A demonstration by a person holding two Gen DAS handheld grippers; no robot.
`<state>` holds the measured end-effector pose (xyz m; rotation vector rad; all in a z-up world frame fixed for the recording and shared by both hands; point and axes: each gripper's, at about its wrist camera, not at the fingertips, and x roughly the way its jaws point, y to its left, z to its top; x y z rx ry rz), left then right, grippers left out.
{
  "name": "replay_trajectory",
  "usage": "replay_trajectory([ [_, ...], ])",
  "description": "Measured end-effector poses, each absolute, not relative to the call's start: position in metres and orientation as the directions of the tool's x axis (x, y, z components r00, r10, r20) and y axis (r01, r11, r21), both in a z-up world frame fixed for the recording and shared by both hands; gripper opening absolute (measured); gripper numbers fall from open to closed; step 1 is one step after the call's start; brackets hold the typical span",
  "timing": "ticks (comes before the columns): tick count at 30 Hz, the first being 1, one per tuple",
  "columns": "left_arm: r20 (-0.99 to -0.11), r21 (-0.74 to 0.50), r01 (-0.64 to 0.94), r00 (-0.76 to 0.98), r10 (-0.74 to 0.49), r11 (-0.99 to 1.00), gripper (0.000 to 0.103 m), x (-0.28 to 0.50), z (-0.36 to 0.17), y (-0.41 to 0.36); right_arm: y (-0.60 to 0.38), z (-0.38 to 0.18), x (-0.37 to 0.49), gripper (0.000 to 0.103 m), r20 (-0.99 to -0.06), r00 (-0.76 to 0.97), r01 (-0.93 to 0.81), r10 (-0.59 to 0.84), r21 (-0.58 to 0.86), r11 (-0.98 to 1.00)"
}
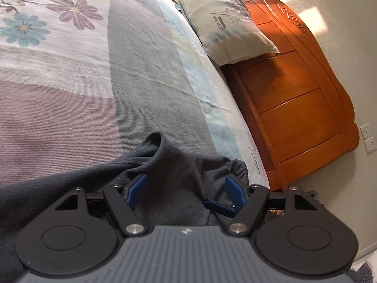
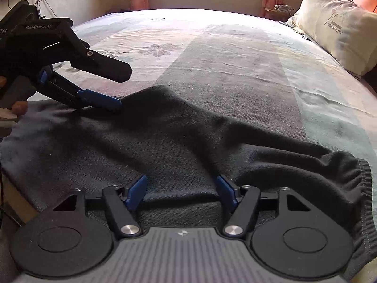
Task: Fold clothes
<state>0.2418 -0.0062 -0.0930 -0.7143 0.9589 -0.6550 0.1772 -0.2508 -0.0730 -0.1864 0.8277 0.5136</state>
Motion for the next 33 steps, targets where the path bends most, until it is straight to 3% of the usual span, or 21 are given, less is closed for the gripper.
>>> replay_trajectory([
  [3, -0.509, -0.781, 0.154, 0.406, -0.759, 0.606, 0.073, 0.252, -0.1, -0.012, -0.247, -0.074, 0.177, 0.081, -0.741, 0.565, -0.506, 0.362, 0.035, 0.862],
  [10, -0.466, -0.762, 0.232, 0.452, -0.761, 0.605, 0.077, 0.26, -0.078, -0.006, -0.245, -0.075, 0.176, 0.082, -0.738, 0.569, -0.509, 0.363, 0.031, 0.86],
  [16, -0.522, -0.768, 0.23, 0.316, -0.792, 0.598, 0.077, 0.28, -0.096, -0.025, -0.244, -0.076, 0.176, 0.085, -0.736, 0.572, -0.509, 0.362, 0.027, 0.86],
  [20, -0.496, -0.802, 0.245, 0.236, -0.836, 0.545, 0.085, 0.309, -0.105, -0.041, -0.244, -0.077, 0.176, 0.086, -0.732, 0.576, -0.508, 0.363, 0.027, 0.861],
  [26, -0.397, -0.903, 0.065, 0.254, -0.882, 0.425, 0.085, 0.351, -0.121, -0.017, -0.242, -0.078, 0.175, 0.088, -0.727, 0.579, -0.511, 0.369, 0.029, 0.859],
  [29, -0.434, -0.863, 0.122, 0.321, -0.842, 0.491, 0.084, 0.343, -0.109, -0.005, -0.243, -0.078, 0.174, 0.091, -0.723, 0.58, -0.516, 0.376, 0.031, 0.856],
  [33, -0.403, -0.856, 0.175, 0.366, -0.839, 0.487, 0.084, 0.327, -0.089, 0.016, -0.241, -0.079, 0.172, 0.093, -0.718, 0.583, -0.52, 0.38, 0.03, 0.854],
])
